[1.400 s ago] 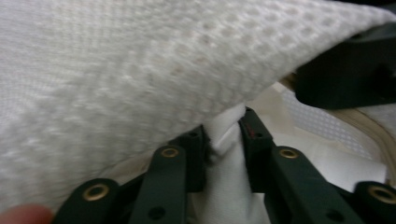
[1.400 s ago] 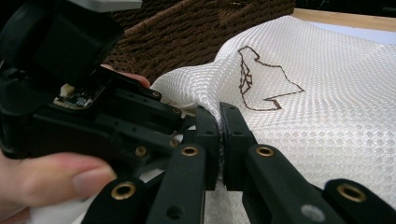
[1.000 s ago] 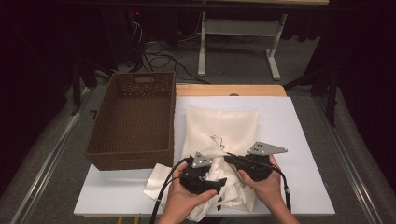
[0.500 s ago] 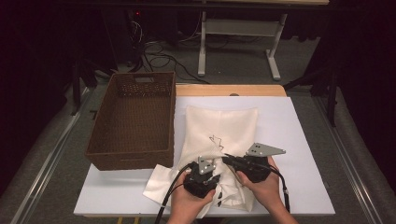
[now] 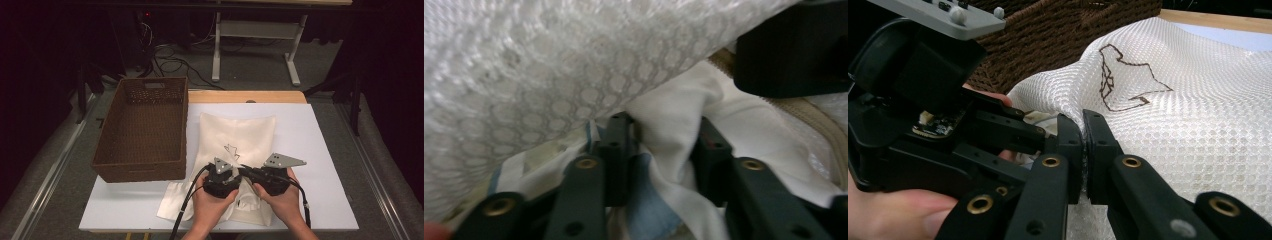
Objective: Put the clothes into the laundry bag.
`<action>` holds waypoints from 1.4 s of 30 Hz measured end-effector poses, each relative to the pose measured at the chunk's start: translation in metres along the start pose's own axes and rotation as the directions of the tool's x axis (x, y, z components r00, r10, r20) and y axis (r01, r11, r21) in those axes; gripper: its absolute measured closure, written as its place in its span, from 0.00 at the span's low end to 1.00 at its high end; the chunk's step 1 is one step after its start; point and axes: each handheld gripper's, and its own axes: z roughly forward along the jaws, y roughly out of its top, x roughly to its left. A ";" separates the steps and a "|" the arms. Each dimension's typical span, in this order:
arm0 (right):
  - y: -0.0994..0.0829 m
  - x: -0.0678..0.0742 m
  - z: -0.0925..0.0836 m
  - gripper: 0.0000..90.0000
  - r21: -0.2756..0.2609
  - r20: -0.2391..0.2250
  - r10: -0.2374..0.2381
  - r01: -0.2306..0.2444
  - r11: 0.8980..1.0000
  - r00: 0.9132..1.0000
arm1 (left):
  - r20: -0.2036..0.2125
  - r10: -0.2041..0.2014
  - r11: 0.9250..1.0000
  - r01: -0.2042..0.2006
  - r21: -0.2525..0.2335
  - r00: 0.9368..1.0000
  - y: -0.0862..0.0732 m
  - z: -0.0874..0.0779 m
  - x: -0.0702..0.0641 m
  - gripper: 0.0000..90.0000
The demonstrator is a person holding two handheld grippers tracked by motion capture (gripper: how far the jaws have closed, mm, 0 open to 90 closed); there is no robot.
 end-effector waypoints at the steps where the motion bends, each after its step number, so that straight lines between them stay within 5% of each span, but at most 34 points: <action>1: 0.000 -0.001 0.000 0.98 0.000 0.002 -0.004 0.004 1.000 1.000 | 0.008 0.009 1.000 -0.009 -0.006 1.000 0.000 -0.003 0.000 0.64; 8: -0.001 -0.002 0.001 0.98 0.002 0.006 0.001 -0.001 1.000 1.000 | 0.064 0.074 0.997 -0.072 -0.022 0.995 -0.004 -0.042 0.003 0.40; 13: -0.001 -0.003 0.001 0.98 0.005 0.005 0.003 -0.003 1.000 1.000 | 0.122 0.056 0.998 -0.058 0.011 0.991 -0.017 -0.064 0.018 0.29; 20: -0.002 -0.003 0.003 0.98 0.007 0.001 0.004 -0.004 1.000 1.000 | 0.120 0.060 0.991 -0.073 0.111 0.991 -0.033 -0.051 0.015 0.28; 22: -0.002 -0.002 0.003 0.98 0.011 0.001 0.002 -0.002 1.000 1.000 | 0.084 0.077 0.988 -0.087 0.127 0.994 -0.032 -0.045 0.009 0.35; 25: -0.002 -0.001 0.004 0.98 0.010 -0.004 0.004 -0.004 1.000 1.000 | 0.060 0.127 0.981 -0.134 0.137 0.990 -0.030 -0.039 0.001 0.61; 29: -0.002 0.000 0.004 0.98 0.010 -0.011 -0.005 0.005 1.000 1.000 | 0.047 0.123 0.984 -0.128 0.124 0.991 -0.024 -0.035 -0.004 0.80; 34: -0.002 0.003 0.004 0.98 0.007 -0.020 -0.014 0.014 1.000 1.000 | 0.014 0.091 0.994 -0.092 0.059 0.996 -0.010 -0.032 -0.008 0.85; 38: -0.001 0.002 0.003 0.98 0.001 -0.018 -0.011 0.011 1.000 1.000 | -0.061 0.061 0.998 -0.062 -0.011 0.996 -0.001 -0.025 -0.006 0.85; 42: -0.002 0.000 0.003 0.98 0.008 -0.015 -0.005 0.005 1.000 1.000 | -0.031 0.019 0.999 -0.017 0.043 0.999 -0.008 -0.002 0.006 0.82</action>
